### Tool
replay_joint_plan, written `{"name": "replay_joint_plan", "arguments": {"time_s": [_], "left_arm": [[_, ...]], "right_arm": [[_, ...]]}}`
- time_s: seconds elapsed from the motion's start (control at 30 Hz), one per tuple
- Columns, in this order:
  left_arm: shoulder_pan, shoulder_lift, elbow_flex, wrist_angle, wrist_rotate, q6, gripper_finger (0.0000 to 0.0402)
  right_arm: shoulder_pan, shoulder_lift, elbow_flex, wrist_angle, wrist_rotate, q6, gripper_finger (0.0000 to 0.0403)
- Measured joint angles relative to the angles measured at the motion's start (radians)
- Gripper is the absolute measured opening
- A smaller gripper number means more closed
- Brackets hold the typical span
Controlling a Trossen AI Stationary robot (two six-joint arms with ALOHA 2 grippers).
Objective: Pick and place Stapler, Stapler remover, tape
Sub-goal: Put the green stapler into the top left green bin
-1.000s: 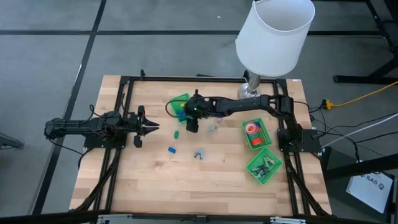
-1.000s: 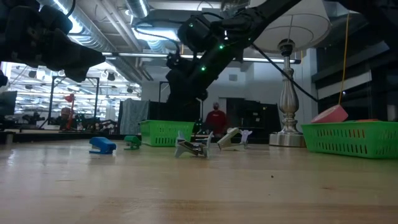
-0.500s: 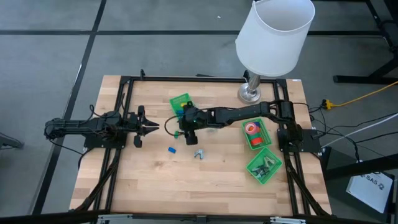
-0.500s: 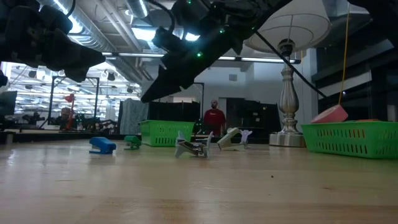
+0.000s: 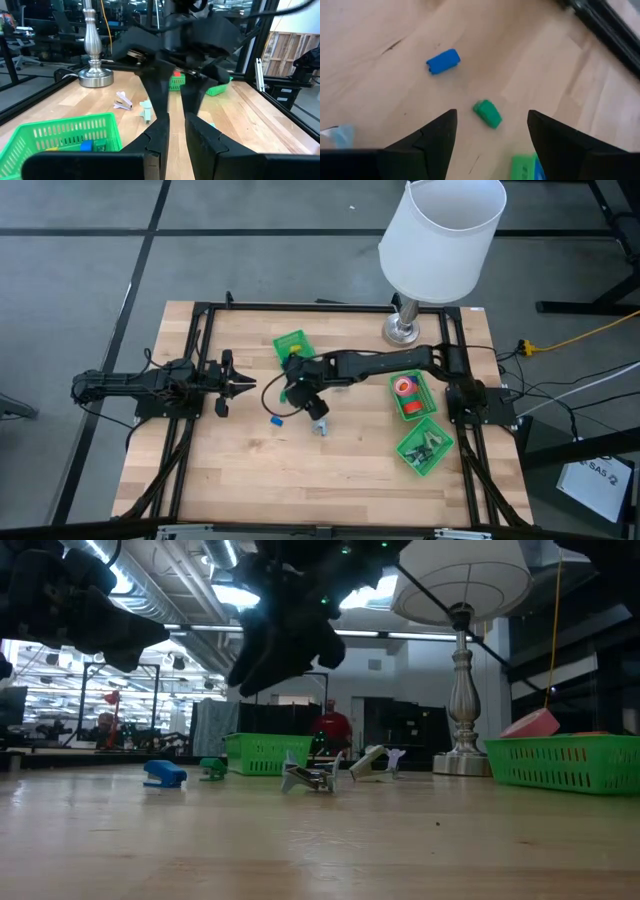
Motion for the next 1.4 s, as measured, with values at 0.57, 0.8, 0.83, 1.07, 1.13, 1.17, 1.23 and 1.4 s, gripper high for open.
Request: {"name": "replay_joint_plan", "arguments": {"time_s": [0.57, 0.8, 0.83, 1.07, 1.13, 1.17, 1.23, 1.4], "left_arm": [[0.0, 0.0, 0.0, 0.0, 0.0, 0.0, 0.0058], [0.0, 0.0, 0.0, 0.0, 0.0, 0.0, 0.0058], [0.0, 0.0, 0.0, 0.0, 0.0, 0.0, 0.0058], [0.0, 0.0, 0.0, 0.0, 0.0, 0.0, 0.0058], [0.0, 0.0, 0.0, 0.0, 0.0, 0.0, 0.0058], [0.0, 0.0, 0.0, 0.0, 0.0, 0.0, 0.0058], [0.0, 0.0, 0.0, 0.0, 0.0, 0.0, 0.0058], [0.0, 0.0, 0.0, 0.0, 0.0, 0.0, 0.0058]], "right_arm": [[0.003, 0.302, 0.412, -0.209, 0.007, -0.259, 0.0233], [0.002, 0.369, 0.473, -0.305, 0.09, -0.301, 0.0234], [0.001, 0.373, 0.473, -0.31, 0.099, -0.31, 0.0234], [-0.004, 0.378, 0.473, -0.302, 0.11, -0.323, 0.0234], [-0.006, 0.378, 0.473, -0.301, 0.106, -0.323, 0.0234], [-0.006, 0.378, 0.467, -0.29, 0.104, -0.323, 0.0234], [-0.007, 0.378, 0.453, -0.273, 0.104, -0.323, 0.0234], [-0.008, 0.378, 0.401, -0.204, 0.103, -0.323, 0.0234]]}}
